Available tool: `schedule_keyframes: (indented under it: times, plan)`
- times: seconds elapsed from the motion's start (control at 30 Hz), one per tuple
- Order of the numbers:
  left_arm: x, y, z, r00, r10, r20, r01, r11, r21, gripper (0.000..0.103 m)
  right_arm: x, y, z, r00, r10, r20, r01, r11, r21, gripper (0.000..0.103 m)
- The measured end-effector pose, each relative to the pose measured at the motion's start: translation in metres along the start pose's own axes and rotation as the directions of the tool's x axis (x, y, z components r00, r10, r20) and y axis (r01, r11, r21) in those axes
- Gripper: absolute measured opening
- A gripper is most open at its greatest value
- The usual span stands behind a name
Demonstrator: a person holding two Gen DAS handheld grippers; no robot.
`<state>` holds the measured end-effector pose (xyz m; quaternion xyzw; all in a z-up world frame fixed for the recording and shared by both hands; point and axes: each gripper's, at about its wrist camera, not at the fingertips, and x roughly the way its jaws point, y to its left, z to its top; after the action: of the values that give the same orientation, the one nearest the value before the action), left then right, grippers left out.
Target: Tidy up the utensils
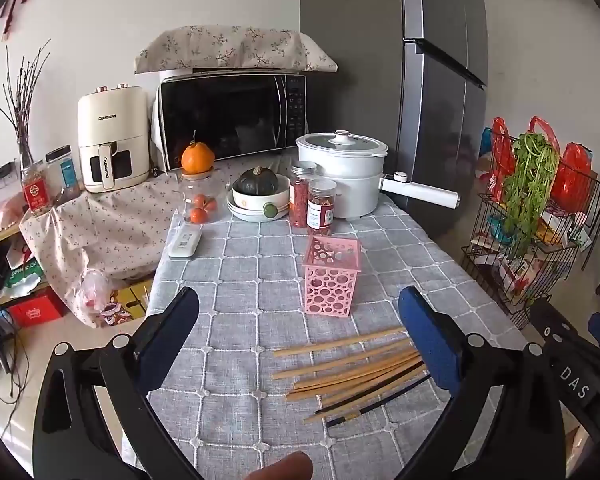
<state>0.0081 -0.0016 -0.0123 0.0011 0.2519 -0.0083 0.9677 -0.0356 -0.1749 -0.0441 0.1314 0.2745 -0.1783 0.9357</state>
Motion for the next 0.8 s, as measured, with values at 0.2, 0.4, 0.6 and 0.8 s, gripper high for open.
schedule_keyframes:
  times: [0.2, 0.4, 0.6, 0.8]
  plan:
    - [0.0005, 0.0022, -0.0005, 1.000, 0.000, -0.001, 0.000, 1.000, 0.000, 0.096, 0.0028, 0.0008, -0.0004, 1.000, 0.002, -0.009, -0.002, 1.000, -0.002, 0.096]
    - [0.0019, 0.0025, -0.0030, 1.000, 0.004, -0.003, -0.004, 1.000, -0.003, 0.096, 0.0046, 0.0003, -0.0016, 1.000, 0.002, -0.019, -0.002, 1.000, 0.004, 0.096]
    - [0.0018, 0.0035, -0.0034, 1.000, 0.004, -0.002, -0.004, 1.000, -0.001, 0.096, 0.0049, -0.0005, -0.0016, 1.000, 0.003, -0.024, -0.002, 1.000, 0.003, 0.096]
    - [0.0026, 0.0048, -0.0034, 1.000, 0.004, -0.006, -0.004, 1.000, -0.004, 0.096, 0.0052, -0.0010, -0.0020, 1.000, 0.002, -0.022, -0.002, 1.000, 0.005, 0.096]
